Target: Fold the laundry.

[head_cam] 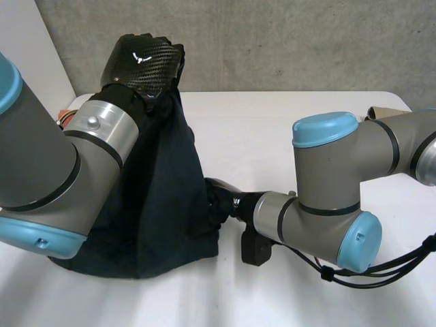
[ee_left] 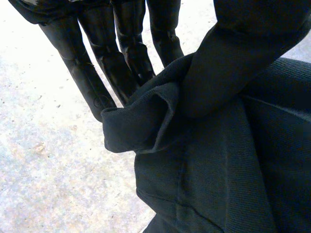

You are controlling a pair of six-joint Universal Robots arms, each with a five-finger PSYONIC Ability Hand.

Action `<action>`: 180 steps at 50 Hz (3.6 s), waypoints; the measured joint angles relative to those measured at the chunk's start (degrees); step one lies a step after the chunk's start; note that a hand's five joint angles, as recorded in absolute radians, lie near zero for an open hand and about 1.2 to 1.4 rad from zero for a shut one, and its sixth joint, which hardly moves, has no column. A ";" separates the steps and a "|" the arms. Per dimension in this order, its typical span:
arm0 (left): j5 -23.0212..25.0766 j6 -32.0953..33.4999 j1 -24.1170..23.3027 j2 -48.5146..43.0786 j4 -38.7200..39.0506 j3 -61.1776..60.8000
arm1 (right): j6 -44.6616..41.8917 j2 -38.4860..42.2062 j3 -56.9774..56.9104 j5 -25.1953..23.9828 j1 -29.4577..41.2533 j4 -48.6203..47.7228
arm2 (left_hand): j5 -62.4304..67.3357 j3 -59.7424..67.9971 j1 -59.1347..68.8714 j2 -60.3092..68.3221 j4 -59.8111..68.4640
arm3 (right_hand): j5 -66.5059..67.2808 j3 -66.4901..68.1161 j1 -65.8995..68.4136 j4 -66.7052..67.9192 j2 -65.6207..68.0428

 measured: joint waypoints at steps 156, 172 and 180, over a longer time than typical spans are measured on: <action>-8.75 6.24 0.91 18.50 8.37 6.50 | -63.28 -31.34 -18.46 14.92 -16.32 5.73 | -0.46 -0.14 1.37 -0.03 -0.02 | 1.21 1.14 1.17 0.92 -0.02; -7.58 6.52 5.47 -10.57 11.28 11.41 | -56.83 -5.28 -23.55 16.90 -15.23 2.76 | -0.46 -0.05 1.36 0.05 0.00 | 1.21 1.14 1.67 0.92 -0.02; -7.19 7.33 7.71 -19.97 21.90 23.10 | -52.00 0.37 -28.39 20.83 -15.09 -15.97 | -0.46 -0.02 1.37 0.05 0.01 | 1.21 1.14 1.67 0.92 -0.02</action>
